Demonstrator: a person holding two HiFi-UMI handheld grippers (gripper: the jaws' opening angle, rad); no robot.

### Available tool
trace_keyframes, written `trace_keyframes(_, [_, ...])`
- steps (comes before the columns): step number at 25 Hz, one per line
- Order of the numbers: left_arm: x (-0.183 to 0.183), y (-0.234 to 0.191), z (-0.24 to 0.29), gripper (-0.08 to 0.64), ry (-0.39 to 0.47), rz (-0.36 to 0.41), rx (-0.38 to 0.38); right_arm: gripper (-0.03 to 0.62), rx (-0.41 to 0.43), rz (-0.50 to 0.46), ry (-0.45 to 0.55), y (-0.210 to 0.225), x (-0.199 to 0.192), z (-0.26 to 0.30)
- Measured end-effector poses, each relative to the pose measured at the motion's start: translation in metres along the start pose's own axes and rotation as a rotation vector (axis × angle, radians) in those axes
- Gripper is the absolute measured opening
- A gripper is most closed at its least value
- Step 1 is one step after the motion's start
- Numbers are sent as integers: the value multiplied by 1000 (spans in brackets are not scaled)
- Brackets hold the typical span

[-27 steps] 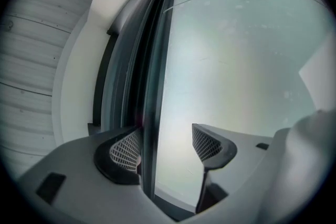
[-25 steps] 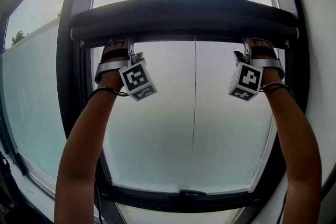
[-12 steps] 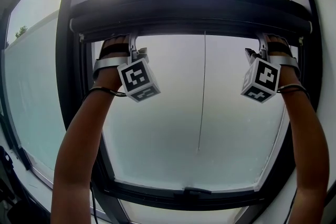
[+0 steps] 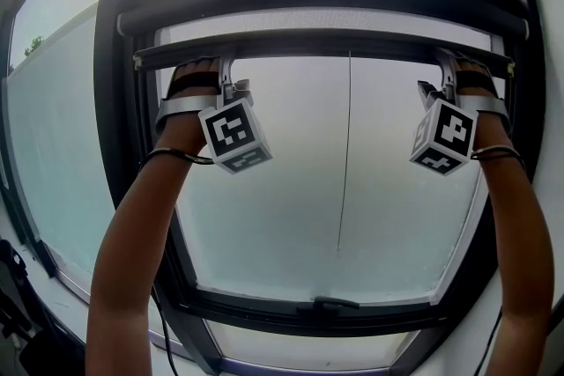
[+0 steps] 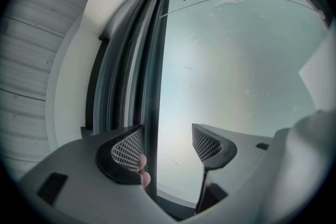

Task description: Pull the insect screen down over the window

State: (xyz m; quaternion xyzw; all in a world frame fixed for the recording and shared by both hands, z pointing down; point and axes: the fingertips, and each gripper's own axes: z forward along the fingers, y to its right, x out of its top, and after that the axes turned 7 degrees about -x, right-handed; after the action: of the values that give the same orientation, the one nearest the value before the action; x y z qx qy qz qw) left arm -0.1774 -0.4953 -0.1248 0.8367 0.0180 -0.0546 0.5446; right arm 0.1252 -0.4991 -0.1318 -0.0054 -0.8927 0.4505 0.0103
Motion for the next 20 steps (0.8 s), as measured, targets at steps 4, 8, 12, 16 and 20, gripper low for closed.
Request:
trace_keyframes(4, [-6,18,-9,282,-8,19,-35,253,50,-20,-3,-16,2,-13])
trace_keyframes(8, [-5,39,-21,282,10,11,-72,253,108,-39,0,-37,2,-31])
trace_keyframes(12, [-10,61,-28,282,-15,36,-123,253,132,-25,10,-52,1,-45])
trace_keyframes(16, [-14,74,-36,282,-20,54,-167,253,166,-4,13,-64,4,-54])
trace_keyframes(20, [-15,95,-47,282,-35,57,-237,253,206,-19,17,-82,1,-68])
